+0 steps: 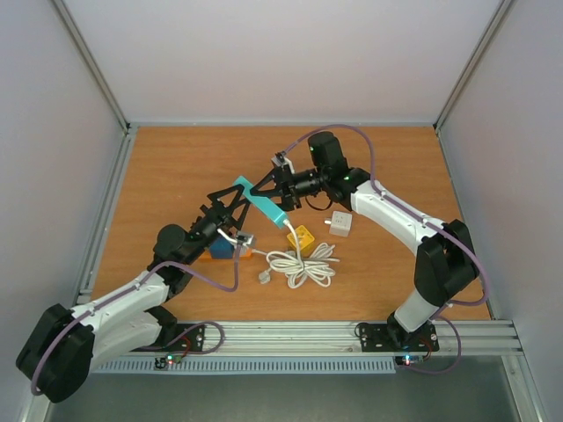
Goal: Insert the plug
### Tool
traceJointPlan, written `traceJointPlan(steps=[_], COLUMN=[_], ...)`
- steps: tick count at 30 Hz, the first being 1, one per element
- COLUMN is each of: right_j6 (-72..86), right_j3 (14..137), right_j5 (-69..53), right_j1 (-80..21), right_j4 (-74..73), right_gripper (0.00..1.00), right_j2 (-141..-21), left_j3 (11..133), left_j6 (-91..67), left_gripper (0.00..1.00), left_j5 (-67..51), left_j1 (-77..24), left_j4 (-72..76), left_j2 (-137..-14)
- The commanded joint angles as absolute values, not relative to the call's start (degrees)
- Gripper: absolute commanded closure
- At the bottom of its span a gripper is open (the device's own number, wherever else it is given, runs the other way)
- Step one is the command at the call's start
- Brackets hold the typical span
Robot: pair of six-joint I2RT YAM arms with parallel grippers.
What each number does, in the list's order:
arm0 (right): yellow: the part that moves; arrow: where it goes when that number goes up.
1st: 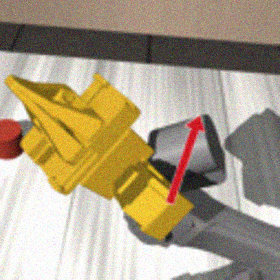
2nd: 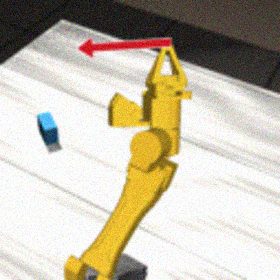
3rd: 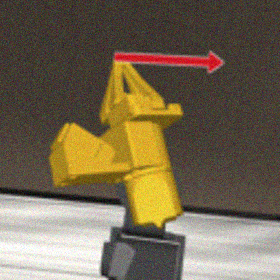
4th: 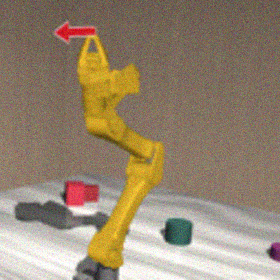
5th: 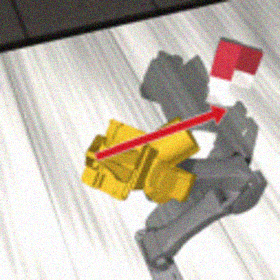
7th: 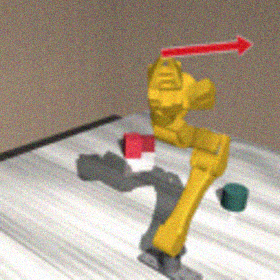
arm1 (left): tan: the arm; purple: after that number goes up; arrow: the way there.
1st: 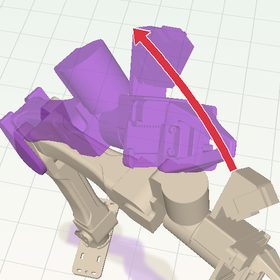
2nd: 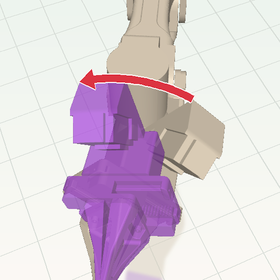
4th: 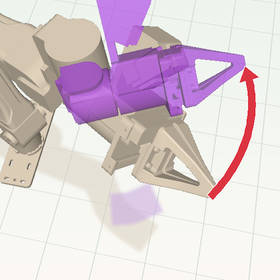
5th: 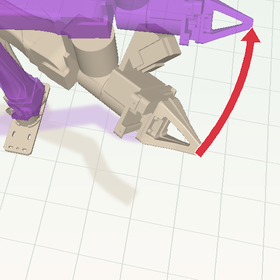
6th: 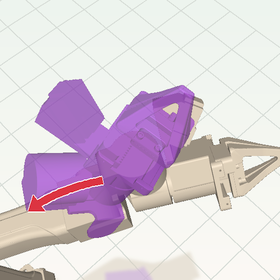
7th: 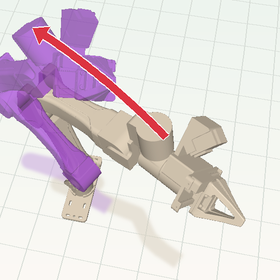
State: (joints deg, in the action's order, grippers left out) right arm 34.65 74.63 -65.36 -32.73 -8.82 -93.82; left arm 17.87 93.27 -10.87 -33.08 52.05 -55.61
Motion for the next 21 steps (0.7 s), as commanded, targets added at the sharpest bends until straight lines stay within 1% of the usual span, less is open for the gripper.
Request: traceJointPlan(steps=[1,3,6,7,10,12,13,14,17,19,20,21], right_j6=[32.77,32.4,30.48,29.97,29.08,27.81,26.9,26.13,24.74,24.08,23.82,23.57], right_j3=[75.97,75.94,76.79,76.97,76.9,77.41,77.89,78.32,79.33,79.9,80.09,80.4], right_j5=[-64.75,-64.91,-65.22,-65.26,-65.37,-64.88,-64.28,-63.73,-61.96,-60.59,-58.97,-56.91], right_j1=[-33.24,-33.58,-33.95,-33.97,-33.95,-33.97,-33.99,-34.0,-33.65,-33.0,-32.43,-31.64], right_j4=[-13.39,-13.46,-15.53,-16.34,-17.43,-18.97,-19.98,-20.89,-22.68,-23.88,-24.55,-25.57], right_gripper=[0.99,0.99,0.99,0.99,0.98,0.92,0.88,0.85,0.69,0.62,0.53,0.41], right_j2=[-94.32,-94.24,-94.58,-94.59,-94.42,-94.46,-94.4,-94.32,-93.61,-93.09,-92.78,-92.42], left_j3=[18.37,19.34,21.01,21.39,22.09,22.15,22.19,22.28,23.45,25.54,27.13,29.17], left_j6=[94.27,94.29,93.41,92.99,92.45,92.29,92.22,92.27,91.56,90.28,89.61,87.62], left_gripper=[0.18,0.26,0.33,0.37,0.58,0.78,0.92,0.98,0.99,0.99,0.99,0.99], left_j5=[-11.48,-10.57,-8.71,-8.21,-7.78,-8.16,-8.34,-8.4,-7.94,-7.42,-7.42,-7.51], left_j1=[-32.76,-32.79,-32.78,-32.78,-32.69,-32.69,-32.72,-32.75,-32.78,-32.78,-32.78,-32.78], left_j4=[55.88,53.61,52.79,53.06,52.8,52.14,51.4,50.75,45.02,36.82,30.97,24.91], left_j2=[-53.36,-53.94,-55.57,-56.13,-56.86,-56.75,-56.51,-56.23,-54.41,-52.24,-50.9,-49.76])
